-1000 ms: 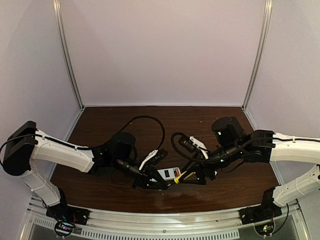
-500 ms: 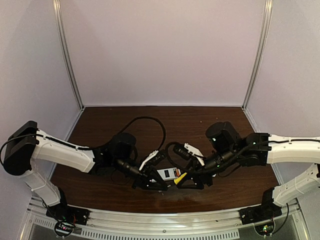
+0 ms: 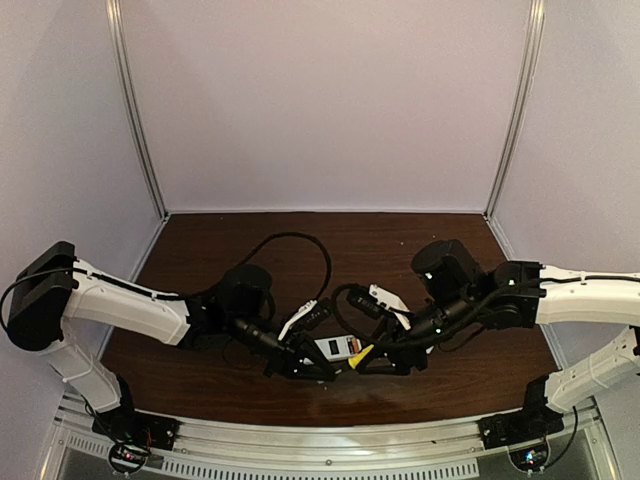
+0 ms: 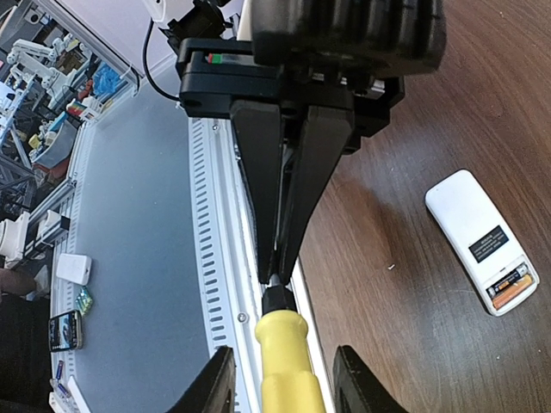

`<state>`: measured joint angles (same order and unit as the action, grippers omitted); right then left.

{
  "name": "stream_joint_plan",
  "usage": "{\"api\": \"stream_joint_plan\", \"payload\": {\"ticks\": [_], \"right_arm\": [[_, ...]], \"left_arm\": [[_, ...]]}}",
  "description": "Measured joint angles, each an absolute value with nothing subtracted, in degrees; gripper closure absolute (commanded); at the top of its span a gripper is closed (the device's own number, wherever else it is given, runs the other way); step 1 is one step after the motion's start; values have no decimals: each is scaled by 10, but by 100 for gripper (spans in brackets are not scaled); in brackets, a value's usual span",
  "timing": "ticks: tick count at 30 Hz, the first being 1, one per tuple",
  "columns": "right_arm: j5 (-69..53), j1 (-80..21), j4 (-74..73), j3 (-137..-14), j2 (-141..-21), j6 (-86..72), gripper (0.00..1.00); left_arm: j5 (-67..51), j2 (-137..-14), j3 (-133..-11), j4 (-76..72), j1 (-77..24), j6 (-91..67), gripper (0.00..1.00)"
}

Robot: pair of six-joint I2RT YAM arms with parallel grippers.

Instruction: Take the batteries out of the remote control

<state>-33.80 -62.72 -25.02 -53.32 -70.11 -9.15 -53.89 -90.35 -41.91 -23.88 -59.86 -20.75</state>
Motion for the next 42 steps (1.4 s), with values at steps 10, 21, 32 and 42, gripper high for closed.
{"api": "stream_joint_plan", "payload": {"ticks": [10,21,32,42], "right_arm": [[-338,-627,-260,-533,-701,-86,62],[-334,-627,-260,-536,-696,-79,58],[-335,-627,-259,-541,-696,-78,63],[-339,-627,-259,-541,-696,-77,74]], "left_arm": [[-540,-905,-419,-239,-599,-208,100],[-542,-910,-419,-239,-599,-208,100],[-542,-912,-425,-240,-599,-208,100],[-544,-912,-425,-240,-599,-207,100]]}}
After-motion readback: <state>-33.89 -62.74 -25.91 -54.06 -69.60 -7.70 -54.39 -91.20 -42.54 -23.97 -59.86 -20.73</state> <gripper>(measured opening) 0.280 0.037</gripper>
